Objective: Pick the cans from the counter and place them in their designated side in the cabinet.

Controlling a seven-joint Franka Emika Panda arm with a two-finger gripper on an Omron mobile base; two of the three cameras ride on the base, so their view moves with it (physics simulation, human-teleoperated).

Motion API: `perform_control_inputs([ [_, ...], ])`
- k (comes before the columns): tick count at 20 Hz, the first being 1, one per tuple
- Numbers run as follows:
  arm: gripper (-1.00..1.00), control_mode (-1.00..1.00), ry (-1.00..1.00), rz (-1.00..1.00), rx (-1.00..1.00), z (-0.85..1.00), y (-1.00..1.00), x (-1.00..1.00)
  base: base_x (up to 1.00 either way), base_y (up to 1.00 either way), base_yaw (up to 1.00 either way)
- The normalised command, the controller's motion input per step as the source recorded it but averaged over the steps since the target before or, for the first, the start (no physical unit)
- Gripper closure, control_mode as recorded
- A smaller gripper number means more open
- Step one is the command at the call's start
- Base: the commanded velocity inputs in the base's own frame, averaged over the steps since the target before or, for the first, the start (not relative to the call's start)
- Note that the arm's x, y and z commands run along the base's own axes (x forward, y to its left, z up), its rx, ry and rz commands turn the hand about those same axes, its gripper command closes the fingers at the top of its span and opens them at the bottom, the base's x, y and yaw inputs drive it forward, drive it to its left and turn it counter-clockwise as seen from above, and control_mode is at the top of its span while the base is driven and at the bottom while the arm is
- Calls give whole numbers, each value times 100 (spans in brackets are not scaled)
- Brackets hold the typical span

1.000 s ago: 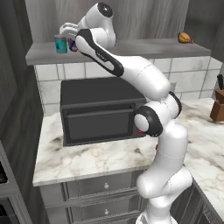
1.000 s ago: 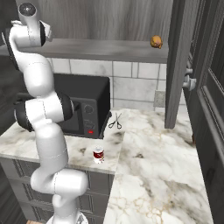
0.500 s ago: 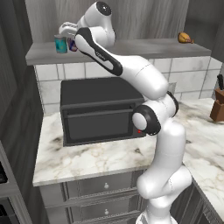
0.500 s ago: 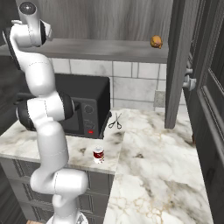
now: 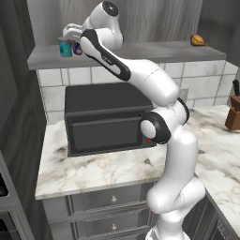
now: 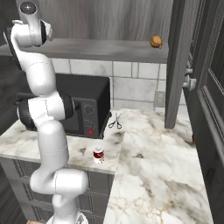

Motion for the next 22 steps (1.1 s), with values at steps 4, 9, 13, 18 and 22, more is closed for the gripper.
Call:
perform_control_inputs([
  [4, -100, -100, 0, 0, 0, -1, 0, 7, 0, 0, 0],
  [9, -100, -100, -4, 0, -1, 3, 0, -3, 0, 0, 0],
  [13, -100, -100, -8, 0, 0, 3, -2, -18, 0, 0, 0],
  [18, -100, -100, -10, 0, 0, 1, -14, -26, 0, 0, 0],
  [22, -100, -100, -10, 1, 0, 0, -22, -28, 0, 0, 0],
])
